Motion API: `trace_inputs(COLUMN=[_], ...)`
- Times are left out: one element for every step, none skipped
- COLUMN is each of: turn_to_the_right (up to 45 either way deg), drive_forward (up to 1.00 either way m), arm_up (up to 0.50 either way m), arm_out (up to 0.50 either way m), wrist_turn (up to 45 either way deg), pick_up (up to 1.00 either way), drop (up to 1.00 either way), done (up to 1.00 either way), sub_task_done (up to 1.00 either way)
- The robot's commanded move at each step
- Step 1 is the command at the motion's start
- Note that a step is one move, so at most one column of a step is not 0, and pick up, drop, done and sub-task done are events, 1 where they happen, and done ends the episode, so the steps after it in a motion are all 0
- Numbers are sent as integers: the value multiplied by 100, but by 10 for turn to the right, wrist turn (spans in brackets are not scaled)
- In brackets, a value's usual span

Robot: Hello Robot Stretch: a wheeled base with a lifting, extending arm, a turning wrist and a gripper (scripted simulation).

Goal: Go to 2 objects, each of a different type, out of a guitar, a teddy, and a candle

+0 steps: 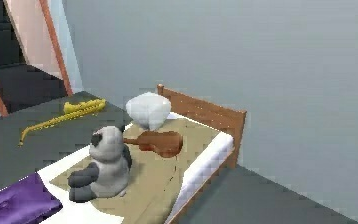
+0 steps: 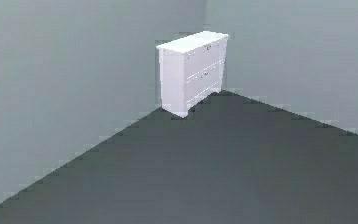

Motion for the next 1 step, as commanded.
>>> trace_inputs(turn_to_the_right=[-240], drive_forward=[0], arm_up=[0], arm_out=[0], wrist_turn=[0], pick_up=[0], drop=[0], done=[0], sub_task_done=[0])
